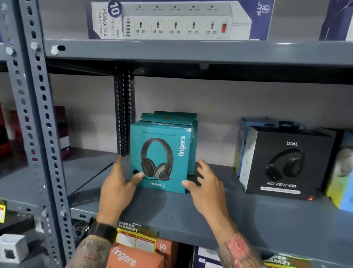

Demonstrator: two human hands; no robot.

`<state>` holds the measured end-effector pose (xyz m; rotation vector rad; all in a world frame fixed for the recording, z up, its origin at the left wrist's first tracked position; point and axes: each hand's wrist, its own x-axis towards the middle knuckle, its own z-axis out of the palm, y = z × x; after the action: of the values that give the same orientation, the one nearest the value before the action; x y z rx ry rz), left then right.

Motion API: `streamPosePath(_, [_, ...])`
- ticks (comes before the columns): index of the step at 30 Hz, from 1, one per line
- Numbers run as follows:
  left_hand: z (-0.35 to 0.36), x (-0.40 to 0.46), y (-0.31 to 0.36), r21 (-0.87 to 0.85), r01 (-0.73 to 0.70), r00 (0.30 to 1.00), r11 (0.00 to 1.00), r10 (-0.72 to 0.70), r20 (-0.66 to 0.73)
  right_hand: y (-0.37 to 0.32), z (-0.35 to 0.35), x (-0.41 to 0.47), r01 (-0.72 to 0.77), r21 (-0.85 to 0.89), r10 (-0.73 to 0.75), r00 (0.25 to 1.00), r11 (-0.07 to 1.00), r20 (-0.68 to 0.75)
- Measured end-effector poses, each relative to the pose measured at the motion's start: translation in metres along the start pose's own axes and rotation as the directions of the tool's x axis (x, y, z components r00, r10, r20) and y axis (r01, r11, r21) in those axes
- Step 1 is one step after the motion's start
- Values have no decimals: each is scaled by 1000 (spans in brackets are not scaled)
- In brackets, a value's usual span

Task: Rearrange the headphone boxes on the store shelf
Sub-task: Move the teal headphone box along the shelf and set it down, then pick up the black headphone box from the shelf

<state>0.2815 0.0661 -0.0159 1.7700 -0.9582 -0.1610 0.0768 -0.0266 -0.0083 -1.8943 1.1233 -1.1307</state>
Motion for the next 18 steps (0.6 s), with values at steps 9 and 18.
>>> streamPosePath(9, [116,-88,83,-301,-190,961,935,240,137,77,-162,-26,69,11,-60,928,998,-367])
streamPosePath(18, [238,-75,171,-253,33,858,967,102,503,138,-265,34,-193,-14,180,936,981,-302])
